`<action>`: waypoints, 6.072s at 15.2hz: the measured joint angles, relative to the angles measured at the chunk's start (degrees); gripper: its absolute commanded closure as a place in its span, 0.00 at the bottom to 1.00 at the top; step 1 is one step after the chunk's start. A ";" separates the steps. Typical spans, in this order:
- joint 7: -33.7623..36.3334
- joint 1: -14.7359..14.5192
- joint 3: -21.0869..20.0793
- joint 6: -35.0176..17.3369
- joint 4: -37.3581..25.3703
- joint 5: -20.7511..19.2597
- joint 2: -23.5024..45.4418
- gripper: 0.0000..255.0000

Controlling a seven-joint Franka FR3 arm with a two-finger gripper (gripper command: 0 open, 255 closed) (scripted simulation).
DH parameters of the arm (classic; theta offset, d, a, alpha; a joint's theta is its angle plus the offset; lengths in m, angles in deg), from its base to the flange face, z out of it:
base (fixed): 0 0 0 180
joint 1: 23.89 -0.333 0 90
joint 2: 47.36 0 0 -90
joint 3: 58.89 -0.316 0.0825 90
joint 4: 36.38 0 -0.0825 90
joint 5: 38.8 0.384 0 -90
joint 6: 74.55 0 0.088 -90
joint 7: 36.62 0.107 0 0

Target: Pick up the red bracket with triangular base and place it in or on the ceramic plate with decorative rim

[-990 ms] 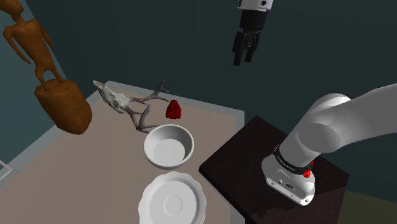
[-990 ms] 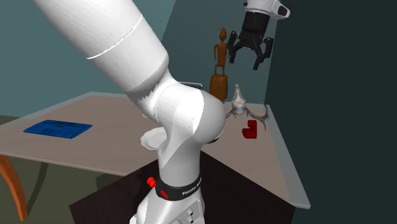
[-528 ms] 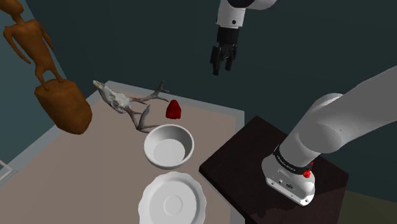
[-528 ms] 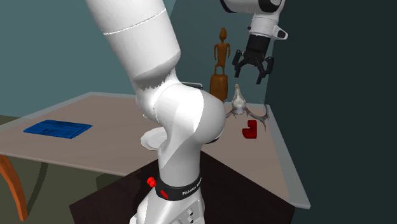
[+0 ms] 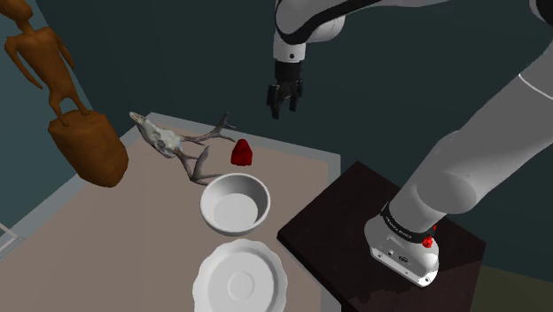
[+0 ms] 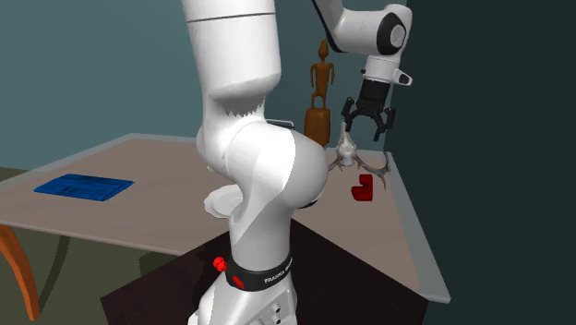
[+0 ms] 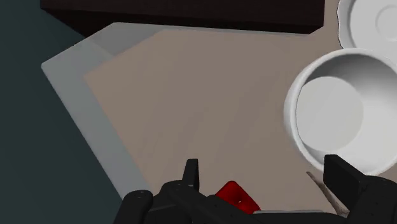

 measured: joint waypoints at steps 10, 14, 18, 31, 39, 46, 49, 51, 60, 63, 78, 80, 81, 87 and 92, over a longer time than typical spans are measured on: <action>2.69 -1.46 -1.05 -8.20 -14.05 -2.56 22.82 0.00; 3.49 -2.15 -0.91 -9.86 -20.63 -3.71 31.44 0.00; 4.45 -3.10 -0.62 -9.74 -29.89 -4.85 40.94 0.00; 4.68 -3.57 -0.53 -14.50 -29.87 -5.10 45.71 0.00; 4.68 -3.55 -0.52 -14.39 -29.96 -5.10 45.55 1.00; 4.71 -3.52 -0.56 -13.47 -29.63 -5.06 44.44 1.00; 4.79 -3.50 -0.61 -12.04 -29.56 -5.02 42.94 1.00; 4.78 -3.43 -0.62 -10.97 -29.79 -5.00 42.09 1.00; 5.04 -3.37 -0.75 -6.06 -30.56 -4.88 37.92 1.00; 6.57 -4.45 -1.41 -7.78 -25.38 -4.52 34.38 1.00; 19.88 -13.55 -8.54 -16.33 -0.68 -0.29 16.90 1.00; 22.16 -15.10 -9.93 -17.23 1.40 0.55 15.41 1.00; 23.21 -15.77 -10.54 -17.31 2.02 0.92 14.69 1.00; 29.46 -20.04 -14.66 -19.11 6.96 3.77 10.53 1.00; 35.59 -23.98 -18.49 -20.50 8.84 5.82 8.86 1.00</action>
